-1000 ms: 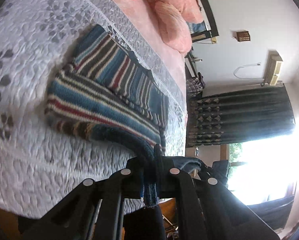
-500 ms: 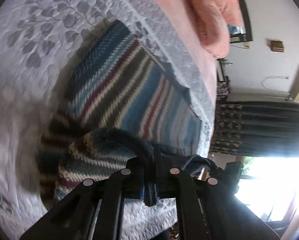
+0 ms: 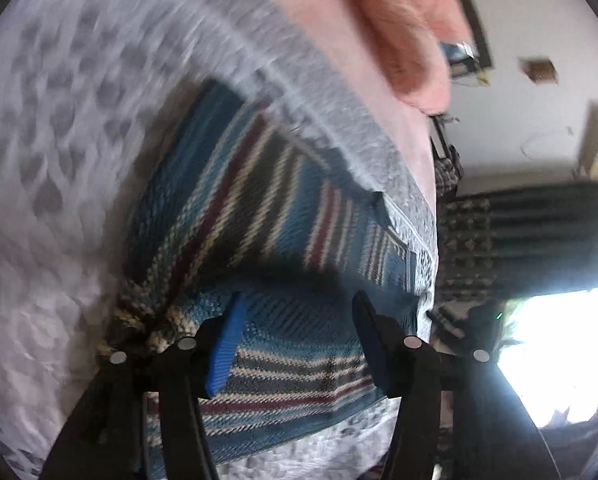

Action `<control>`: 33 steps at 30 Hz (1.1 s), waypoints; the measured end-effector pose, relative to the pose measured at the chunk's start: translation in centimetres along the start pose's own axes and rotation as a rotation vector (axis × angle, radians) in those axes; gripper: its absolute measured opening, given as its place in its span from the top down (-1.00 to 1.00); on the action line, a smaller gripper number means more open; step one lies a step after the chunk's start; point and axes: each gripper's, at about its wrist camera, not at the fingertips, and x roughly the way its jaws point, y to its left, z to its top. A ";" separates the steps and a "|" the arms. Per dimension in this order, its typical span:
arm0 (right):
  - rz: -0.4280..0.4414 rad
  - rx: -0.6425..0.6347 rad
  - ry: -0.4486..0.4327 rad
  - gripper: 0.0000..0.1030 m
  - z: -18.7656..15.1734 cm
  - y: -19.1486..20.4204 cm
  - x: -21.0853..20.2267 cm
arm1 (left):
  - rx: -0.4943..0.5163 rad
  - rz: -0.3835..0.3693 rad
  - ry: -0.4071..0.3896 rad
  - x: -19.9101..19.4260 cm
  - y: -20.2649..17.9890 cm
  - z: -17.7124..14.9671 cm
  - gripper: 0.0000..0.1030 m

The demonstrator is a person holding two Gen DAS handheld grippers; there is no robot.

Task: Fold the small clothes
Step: 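Lay the hem over the collar and open both grippers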

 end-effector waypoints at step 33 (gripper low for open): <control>-0.252 -0.368 0.041 0.84 -1.0 0.7 1.8 | 0.378 0.242 -0.011 3.4 -3.2 1.1 0.83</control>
